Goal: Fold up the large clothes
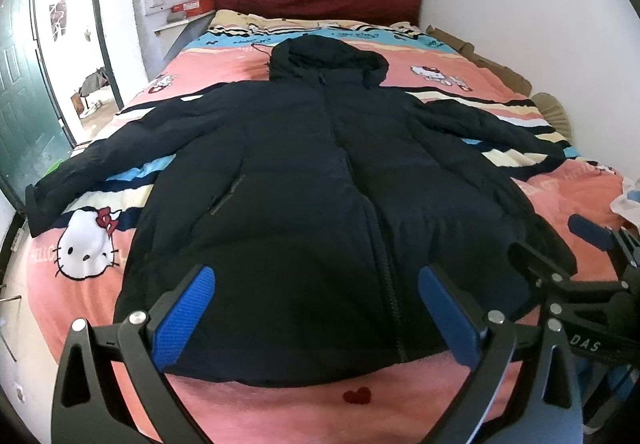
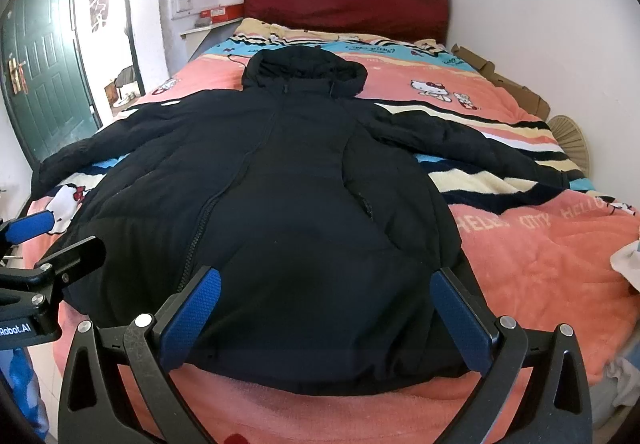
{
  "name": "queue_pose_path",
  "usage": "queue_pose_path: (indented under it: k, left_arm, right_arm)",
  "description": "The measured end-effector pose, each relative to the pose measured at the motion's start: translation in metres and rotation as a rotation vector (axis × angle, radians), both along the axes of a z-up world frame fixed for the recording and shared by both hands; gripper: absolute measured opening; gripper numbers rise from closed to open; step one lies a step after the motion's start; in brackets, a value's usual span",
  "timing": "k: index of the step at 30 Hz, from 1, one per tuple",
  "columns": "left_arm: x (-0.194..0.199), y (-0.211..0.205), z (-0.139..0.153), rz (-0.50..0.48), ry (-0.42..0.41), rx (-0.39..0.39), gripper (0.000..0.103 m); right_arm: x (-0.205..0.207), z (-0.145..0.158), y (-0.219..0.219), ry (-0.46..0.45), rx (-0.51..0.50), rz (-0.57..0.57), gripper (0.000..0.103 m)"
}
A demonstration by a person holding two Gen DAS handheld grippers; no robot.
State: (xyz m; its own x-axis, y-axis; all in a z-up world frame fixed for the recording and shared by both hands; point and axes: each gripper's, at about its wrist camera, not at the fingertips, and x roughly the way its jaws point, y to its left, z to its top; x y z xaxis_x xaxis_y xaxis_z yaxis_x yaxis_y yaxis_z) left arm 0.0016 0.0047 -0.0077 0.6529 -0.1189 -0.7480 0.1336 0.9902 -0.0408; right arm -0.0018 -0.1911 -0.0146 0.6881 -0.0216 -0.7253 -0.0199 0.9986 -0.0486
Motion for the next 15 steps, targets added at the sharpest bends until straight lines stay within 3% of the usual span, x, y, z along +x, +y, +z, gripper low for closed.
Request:
queue_pose_path:
  k: [15]
  left_arm:
    - [0.0029, 0.0043, -0.0064, 0.002, 0.018, -0.027, 0.103]
  right_arm:
    - [0.0015, -0.0029, 0.0019, 0.01, -0.013, -0.005, 0.103]
